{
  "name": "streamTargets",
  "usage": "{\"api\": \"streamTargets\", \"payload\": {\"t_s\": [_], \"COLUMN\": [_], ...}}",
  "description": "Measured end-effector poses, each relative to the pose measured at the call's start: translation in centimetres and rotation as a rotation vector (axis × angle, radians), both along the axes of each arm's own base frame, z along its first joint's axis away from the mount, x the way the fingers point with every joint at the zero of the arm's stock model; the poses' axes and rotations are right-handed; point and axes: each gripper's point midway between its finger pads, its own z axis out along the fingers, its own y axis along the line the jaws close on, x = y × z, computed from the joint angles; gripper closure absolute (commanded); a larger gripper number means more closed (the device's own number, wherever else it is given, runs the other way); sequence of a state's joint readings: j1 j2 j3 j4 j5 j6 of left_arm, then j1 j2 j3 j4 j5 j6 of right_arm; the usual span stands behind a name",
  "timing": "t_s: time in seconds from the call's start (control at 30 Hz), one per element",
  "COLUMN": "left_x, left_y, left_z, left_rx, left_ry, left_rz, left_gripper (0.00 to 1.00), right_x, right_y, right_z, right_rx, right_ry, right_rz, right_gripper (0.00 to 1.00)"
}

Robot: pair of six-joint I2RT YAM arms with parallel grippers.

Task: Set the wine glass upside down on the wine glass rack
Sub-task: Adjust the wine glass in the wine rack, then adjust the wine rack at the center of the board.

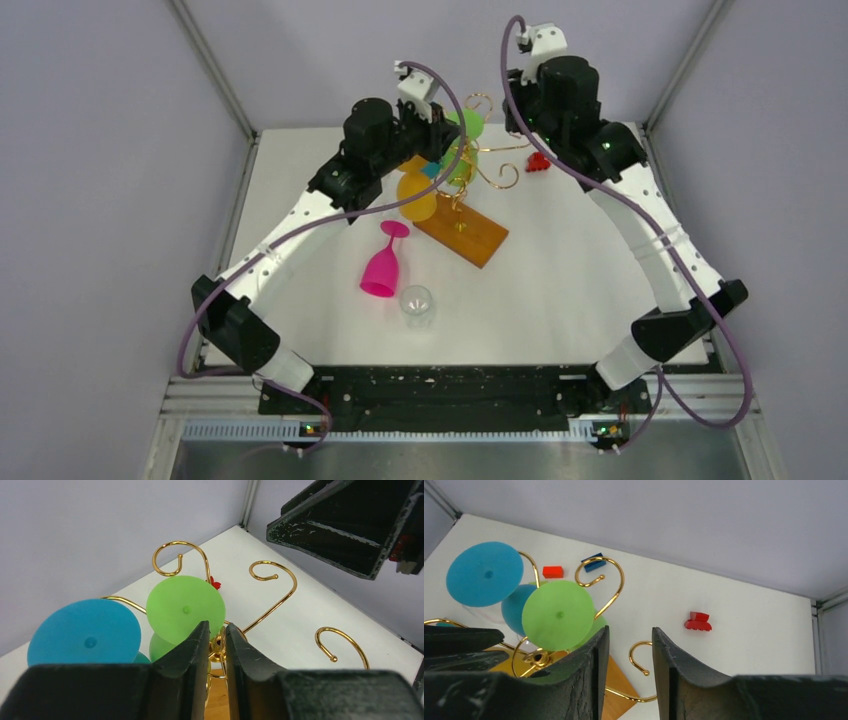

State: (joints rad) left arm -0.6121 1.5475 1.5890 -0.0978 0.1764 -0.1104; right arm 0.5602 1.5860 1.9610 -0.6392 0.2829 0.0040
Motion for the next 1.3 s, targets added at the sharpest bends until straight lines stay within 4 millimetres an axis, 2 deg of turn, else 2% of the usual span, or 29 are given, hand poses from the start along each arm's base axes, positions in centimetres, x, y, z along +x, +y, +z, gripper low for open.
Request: {"api": "streamTargets", "payload": {"t_s": [0.13,0.23,0.33,0.47,0.67,0.87,1.0,1.2,1.3], "left_x": [-0.3,-0.8,-1.2,-1.3,-1.1,0.0,0.3,0.8,0.6], "left_y": [-0.4,-0.6,-1.0,-1.2,-1.1,-1.2,-1.4,-1.3,-1.5], "left_z": [0.8,0.9,1.7,2.0,-0.6,-3.3,-3.6,-3.4,-3.3], "left_rx": [-0.011,0.004,0.024,0.046,0.120,0.194,0.202,0.205,0.205], "left_ry": [-0.022,-0.019,-0.020,-0.019,0.028,0.067,0.070,0.055,0.054], "left_rz": [-0.030,-0.062,-0.096,-0.118,-0.122,-0.111,-0.109,-0.097,-0.103], "left_gripper": [0.64,0.57,0.55,0.53,0.48,0.47,0.54,0.75,0.82], "right_x": [0.6,1.4,1.9,1.7,1.0,0.6,0.4,0.3,0.2], "right_y": [-2.5,-5.0,-6.6,-6.3,-5.8,-5.9,-5.9,-5.8,-5.7], "right_z": [-0.8,-2.5,-4.4,-5.9,-5.8,-5.3,-5.6,-5.8,-5.9], "right_rx": [0.063,0.107,0.133,0.157,0.186,0.204,0.214,0.221,0.223], "right_ry": [0.027,0.082,0.135,0.181,0.189,0.182,0.190,0.193,0.196], "right_rz": [-0.036,-0.068,-0.089,-0.061,-0.014,0.000,0.007,0.014,0.022], "right_gripper": [0.55,0.53,0.52,0.51,0.48,0.48,0.49,0.50,0.50]}}
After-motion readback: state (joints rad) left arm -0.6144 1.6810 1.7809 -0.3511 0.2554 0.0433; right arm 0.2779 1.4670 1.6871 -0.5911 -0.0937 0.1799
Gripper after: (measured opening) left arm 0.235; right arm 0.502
